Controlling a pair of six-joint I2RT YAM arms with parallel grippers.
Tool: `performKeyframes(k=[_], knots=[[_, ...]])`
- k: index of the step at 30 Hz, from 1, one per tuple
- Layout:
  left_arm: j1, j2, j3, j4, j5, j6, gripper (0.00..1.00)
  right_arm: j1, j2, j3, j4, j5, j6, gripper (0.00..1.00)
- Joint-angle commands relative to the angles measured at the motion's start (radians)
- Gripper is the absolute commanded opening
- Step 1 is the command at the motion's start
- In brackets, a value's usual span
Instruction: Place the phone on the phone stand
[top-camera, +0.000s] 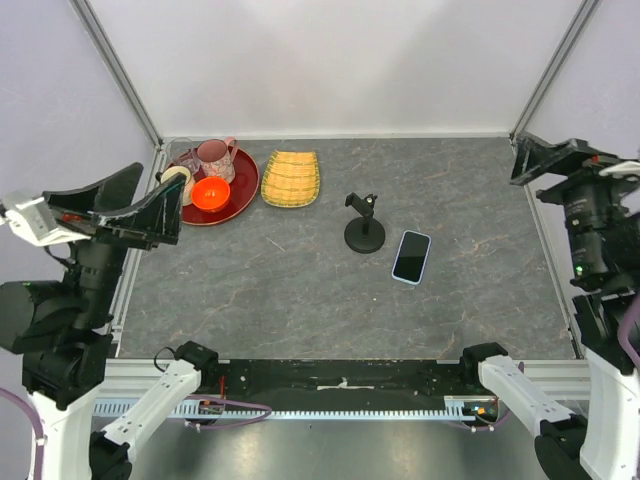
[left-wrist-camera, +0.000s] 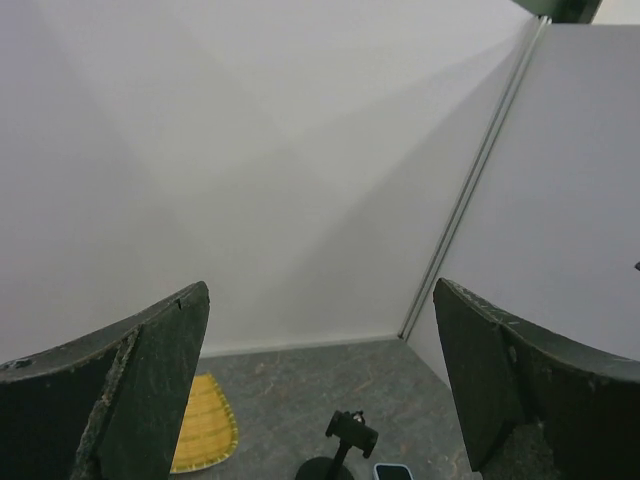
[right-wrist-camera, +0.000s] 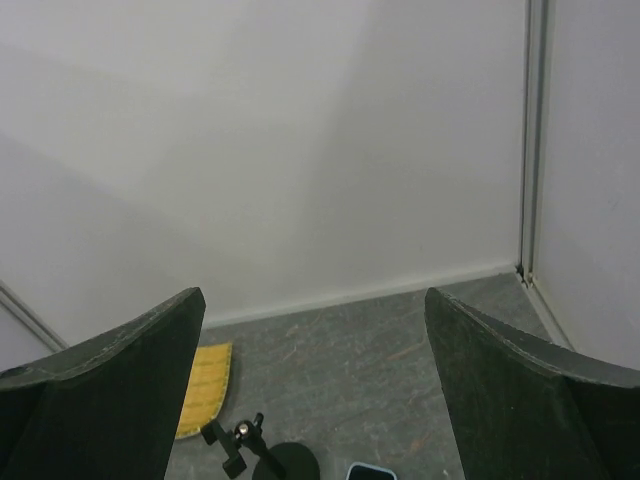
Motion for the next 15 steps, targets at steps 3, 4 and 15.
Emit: performKeyframes(k=[3, 4, 15], knots=[[0.005, 0.075, -0.02, -0.078, 0.077, -0.051, 1.0, -0.003, 0.115, -0.091, -0.11, -0.075, 0.07, 0.98], [0.005, 0.087, -0.021, -0.091, 0.094, -0.056, 1.0, -0.003, 0.145, -0.117, -0.118, -0.091, 0.07, 0.98], [0.004, 0.208, -0.069, -0.186, 0.286, -0.047, 1.0, 0.0, 0.288, -0.317, -0.111, -0.515, -0.039, 0.98]])
